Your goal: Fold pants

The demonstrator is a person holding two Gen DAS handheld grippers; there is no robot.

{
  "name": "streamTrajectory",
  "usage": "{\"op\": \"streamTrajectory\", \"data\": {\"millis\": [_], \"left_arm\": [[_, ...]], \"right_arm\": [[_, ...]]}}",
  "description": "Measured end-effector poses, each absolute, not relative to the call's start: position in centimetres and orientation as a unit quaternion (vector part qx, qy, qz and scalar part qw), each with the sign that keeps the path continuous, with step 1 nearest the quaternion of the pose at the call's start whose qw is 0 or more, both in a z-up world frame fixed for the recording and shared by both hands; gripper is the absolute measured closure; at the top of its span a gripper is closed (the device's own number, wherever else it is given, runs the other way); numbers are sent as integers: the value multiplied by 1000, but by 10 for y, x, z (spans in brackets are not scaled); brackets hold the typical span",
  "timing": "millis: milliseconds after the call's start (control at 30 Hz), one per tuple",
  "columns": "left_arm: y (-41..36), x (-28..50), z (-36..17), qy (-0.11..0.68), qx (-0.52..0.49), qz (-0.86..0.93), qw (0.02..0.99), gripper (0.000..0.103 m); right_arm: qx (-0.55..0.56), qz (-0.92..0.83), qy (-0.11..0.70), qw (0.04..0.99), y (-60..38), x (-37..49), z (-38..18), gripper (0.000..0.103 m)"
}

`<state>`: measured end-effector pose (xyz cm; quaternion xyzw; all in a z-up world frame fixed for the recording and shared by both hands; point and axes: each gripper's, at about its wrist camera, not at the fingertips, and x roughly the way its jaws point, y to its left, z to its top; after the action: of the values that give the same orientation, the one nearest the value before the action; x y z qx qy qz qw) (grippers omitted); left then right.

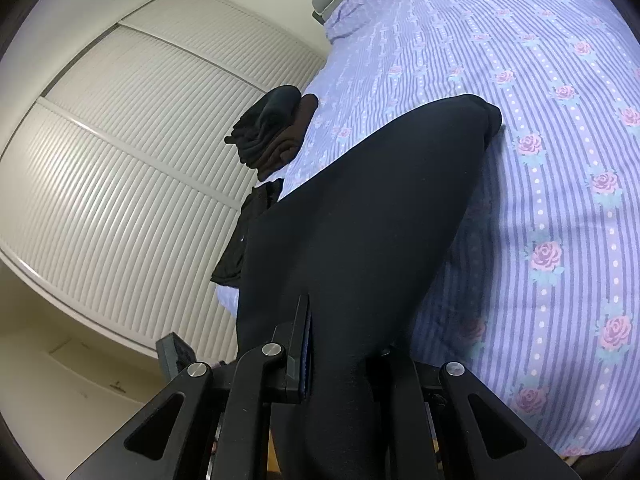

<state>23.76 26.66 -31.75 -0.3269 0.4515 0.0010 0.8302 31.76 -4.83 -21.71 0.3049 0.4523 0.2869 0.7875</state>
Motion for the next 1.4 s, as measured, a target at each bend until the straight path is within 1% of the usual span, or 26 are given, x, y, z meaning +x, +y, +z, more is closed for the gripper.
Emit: {"op": "streamTrajectory", "data": {"millis": [33,67,100,233,300,367,433,467,500,533,567,600,667,800,1067,1167,1400], "left_arm": [[267,239,-316,450,-323,2,832,30],[267,240,-314,448,-320,6,835,38],[267,241,-314,449,-317,13,835,42],[261,251,-325,465,-296,8,834,42],[262,260,-336,475,-296,7,829,35],[264,262,-341,466,-315,11,827,33],[262,263,-339,459,-312,14,832,33],[261,263,-337,453,-308,15,837,39],[259,262,-335,448,-302,13,841,49],[255,263,-330,444,-286,12,849,53],[251,263,-323,441,-267,10,857,59],[249,263,-317,442,-253,8,861,63],[250,262,-310,444,-254,2,859,67],[256,260,-292,450,-268,-5,852,70],[258,254,-231,416,-252,-41,873,72],[260,257,-217,410,-248,-47,877,72],[300,263,-189,396,-253,-48,881,73]], "right_arm": [[305,287,452,788,-47,318,-216,89],[306,287,451,788,-47,319,-215,89],[305,287,450,789,-47,320,-214,89],[302,288,449,790,-46,319,-213,89],[303,290,450,788,-46,319,-216,89],[301,290,453,787,-45,318,-219,89],[299,288,454,788,-45,317,-220,89],[300,287,455,788,-46,316,-222,89],[302,286,456,787,-46,317,-223,89],[304,285,456,786,-47,317,-224,89],[305,284,457,786,-48,317,-225,89],[305,283,458,786,-48,318,-225,89],[305,282,457,787,-47,318,-223,89],[291,289,448,795,-37,317,-205,89],[300,316,413,800,-37,317,-150,89],[295,320,404,805,-34,320,-134,89],[285,334,391,809,-2,333,-102,90]]}}
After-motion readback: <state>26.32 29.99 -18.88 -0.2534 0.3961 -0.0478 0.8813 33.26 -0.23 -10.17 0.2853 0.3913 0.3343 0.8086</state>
